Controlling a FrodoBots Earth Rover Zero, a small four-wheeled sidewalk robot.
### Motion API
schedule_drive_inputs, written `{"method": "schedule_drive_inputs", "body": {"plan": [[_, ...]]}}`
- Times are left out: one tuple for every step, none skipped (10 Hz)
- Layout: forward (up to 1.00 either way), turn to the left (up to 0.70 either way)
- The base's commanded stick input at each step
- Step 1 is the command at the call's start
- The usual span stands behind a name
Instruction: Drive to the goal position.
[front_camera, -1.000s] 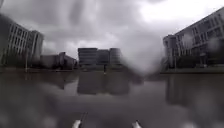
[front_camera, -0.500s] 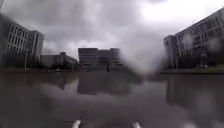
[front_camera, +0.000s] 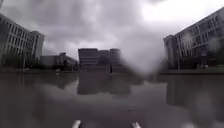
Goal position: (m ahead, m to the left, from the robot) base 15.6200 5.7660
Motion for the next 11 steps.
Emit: {"method": "schedule_drive_inputs", "body": {"plan": [[0.7,0.0],[0.7,0.0],[0.7,0.0],[0.7,0.0],[0.7,0.0],[0.7,0.0],[0.7,0.0],[0.7,0.0],[0.7,0.0],[0.7,0.0],[0.7,0.0]]}}
